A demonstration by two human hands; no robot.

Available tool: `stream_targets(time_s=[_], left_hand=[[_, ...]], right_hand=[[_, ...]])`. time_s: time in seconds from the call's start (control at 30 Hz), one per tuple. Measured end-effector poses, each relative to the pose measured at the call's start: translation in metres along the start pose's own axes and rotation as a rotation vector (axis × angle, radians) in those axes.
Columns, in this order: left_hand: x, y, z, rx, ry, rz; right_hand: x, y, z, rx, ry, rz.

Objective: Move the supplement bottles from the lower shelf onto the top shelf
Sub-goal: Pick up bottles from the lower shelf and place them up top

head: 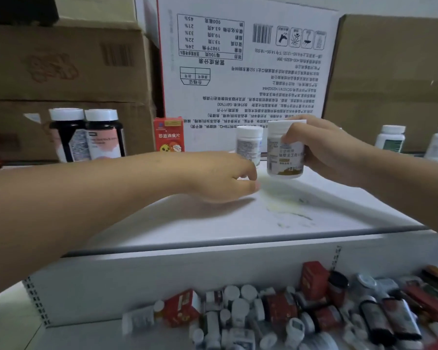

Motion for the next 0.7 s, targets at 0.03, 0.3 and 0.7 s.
stream_targets(time_s=[0.03, 0.3, 0.7], left_hand=[[0.005, 0.001, 0.001, -0.008, -0.013, -0.007], [0.028, -0.003, 0.010, -0.023, -0.032, -0.002], [0.038, -0.017, 0.025, -0.181, 0.002, -0.022]], right_hand=[[0.005, 0.005, -0.008, 0.004, 0.017, 0.023], [0.053, 0.037, -0.042, -0.097, 0.045, 0.096], [0.069, 0.069, -0.053, -0.462, 0.141, 0.063]])
Point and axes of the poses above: each hand's wrist, its own x-axis towards the middle knuckle, its own z-axis out of the palm, y = z × x, the point moved 4 cm from there along x, towards the middle knuckle, and after that the axes turned 3 degrees about -y, right-handed, at the moved point
